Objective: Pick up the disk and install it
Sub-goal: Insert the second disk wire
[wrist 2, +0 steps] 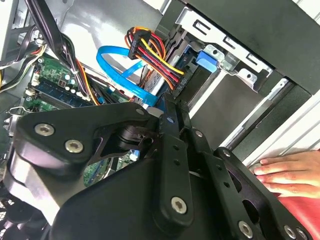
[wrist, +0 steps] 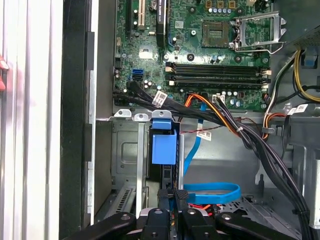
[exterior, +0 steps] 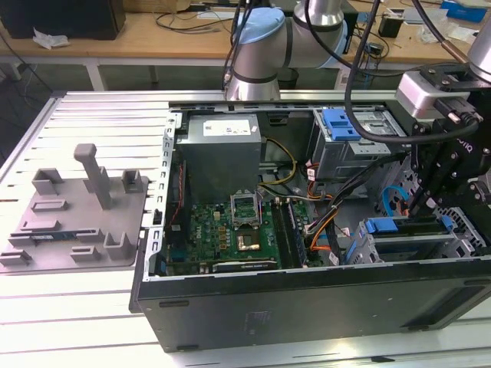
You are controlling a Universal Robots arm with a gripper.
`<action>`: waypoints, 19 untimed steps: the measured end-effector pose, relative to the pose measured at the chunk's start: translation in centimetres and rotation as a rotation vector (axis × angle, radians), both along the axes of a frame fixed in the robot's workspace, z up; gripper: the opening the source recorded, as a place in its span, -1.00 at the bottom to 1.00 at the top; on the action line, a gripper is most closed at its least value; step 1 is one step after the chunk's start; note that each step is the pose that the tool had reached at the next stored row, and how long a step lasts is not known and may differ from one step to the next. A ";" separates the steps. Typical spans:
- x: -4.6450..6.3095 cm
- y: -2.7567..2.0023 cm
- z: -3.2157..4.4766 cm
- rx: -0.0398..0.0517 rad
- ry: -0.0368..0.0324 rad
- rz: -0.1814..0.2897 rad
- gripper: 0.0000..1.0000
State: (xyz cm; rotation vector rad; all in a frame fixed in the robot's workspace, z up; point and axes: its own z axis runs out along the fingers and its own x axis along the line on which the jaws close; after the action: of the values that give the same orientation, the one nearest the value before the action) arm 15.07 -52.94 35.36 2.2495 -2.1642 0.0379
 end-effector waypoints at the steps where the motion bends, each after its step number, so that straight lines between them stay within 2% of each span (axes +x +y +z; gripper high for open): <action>1: 0.0 0.01 -0.05 -0.0002 -0.0011 0.000 -0.68; 11: -0.1 0.00 -0.45 -0.0001 -0.0089 0.000 -0.68; 14: -0.2 0.00 -0.61 -0.0001 -0.0136 0.000 -0.68; 19: -0.2 0.00 -0.75 -0.0001 -0.0164 0.000 -0.68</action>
State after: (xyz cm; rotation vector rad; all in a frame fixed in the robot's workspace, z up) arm 14.86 -52.94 34.61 2.2572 -2.1721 0.0566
